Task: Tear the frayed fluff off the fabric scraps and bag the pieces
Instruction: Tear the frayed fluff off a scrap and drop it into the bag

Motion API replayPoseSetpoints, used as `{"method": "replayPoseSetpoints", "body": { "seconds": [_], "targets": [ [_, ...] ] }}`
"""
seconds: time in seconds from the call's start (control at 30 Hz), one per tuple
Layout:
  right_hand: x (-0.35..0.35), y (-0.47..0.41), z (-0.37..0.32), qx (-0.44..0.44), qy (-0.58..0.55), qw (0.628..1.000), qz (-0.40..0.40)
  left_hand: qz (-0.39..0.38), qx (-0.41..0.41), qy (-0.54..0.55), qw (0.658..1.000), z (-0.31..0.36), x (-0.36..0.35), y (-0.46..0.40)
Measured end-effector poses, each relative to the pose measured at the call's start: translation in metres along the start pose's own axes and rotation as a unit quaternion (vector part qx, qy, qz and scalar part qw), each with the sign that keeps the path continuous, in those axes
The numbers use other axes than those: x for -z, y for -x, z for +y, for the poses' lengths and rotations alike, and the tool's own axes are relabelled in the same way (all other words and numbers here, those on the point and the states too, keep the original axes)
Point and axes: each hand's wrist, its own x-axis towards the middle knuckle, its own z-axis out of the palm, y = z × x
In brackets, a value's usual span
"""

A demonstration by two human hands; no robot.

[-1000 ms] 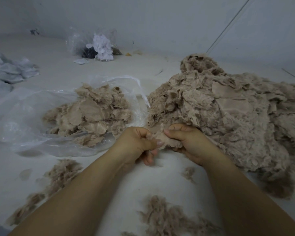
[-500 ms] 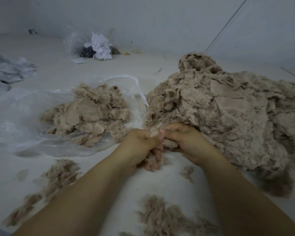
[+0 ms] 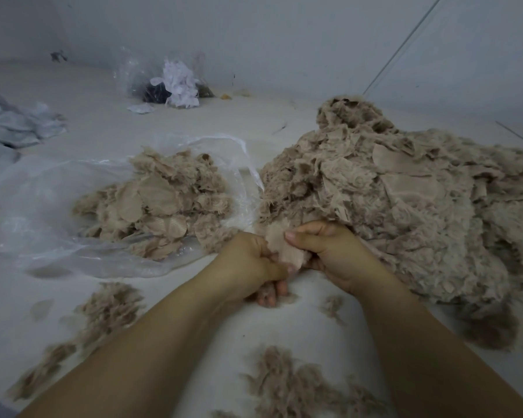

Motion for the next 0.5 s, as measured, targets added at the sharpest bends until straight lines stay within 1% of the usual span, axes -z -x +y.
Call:
{"method": "replayPoseSetpoints", "body": {
  "seconds": [0.1, 0.13, 0.17, 0.2, 0.23, 0.33, 0.37, 0.4, 0.43, 0.47, 0.5],
  "targets": [
    [0.001, -0.002, 0.002, 0.009, -0.006, 1.000, 0.022, -0.135, -0.033, -0.070, 0.988, 0.000, 0.011, 0.008],
    [0.003, -0.003, 0.002, 0.009, -0.011, 1.000, 0.027, -0.171, -0.048, -0.087, 0.980, -0.001, 0.013, 0.011],
    [0.003, -0.004, 0.003, 0.008, -0.011, 1.000, 0.025, -0.183, -0.062, -0.100, 0.976, -0.001, 0.014, 0.013],
    [0.003, -0.004, 0.003, 0.006, -0.009, 1.000, 0.020, -0.167, -0.078, -0.106, 0.977, -0.001, 0.013, 0.014],
    [0.003, -0.004, 0.003, 0.003, -0.008, 1.000, 0.016, -0.131, -0.095, -0.100, 0.982, -0.002, 0.012, 0.013],
    [0.002, -0.004, 0.001, -0.007, 0.003, 1.000, 0.016, 0.025, -0.132, -0.060, 0.989, -0.004, 0.004, 0.006],
    [0.002, -0.005, 0.001, -0.011, 0.003, 1.000, 0.020, 0.043, -0.134, -0.093, 0.986, -0.005, 0.001, 0.005],
    [0.002, -0.005, 0.001, -0.015, -0.001, 1.000, 0.027, 0.028, -0.139, -0.158, 0.977, -0.005, -0.001, 0.006],
    [0.002, -0.006, 0.001, -0.020, -0.007, 0.999, 0.035, -0.016, -0.145, -0.209, 0.967, -0.004, -0.003, 0.008],
    [0.002, -0.007, 0.000, -0.025, -0.012, 0.999, 0.041, -0.078, -0.143, -0.233, 0.959, -0.004, -0.006, 0.012],
    [0.002, -0.007, 0.000, -0.028, -0.014, 0.998, 0.047, -0.150, -0.130, -0.218, 0.956, -0.001, -0.010, 0.018]
  ]
}}
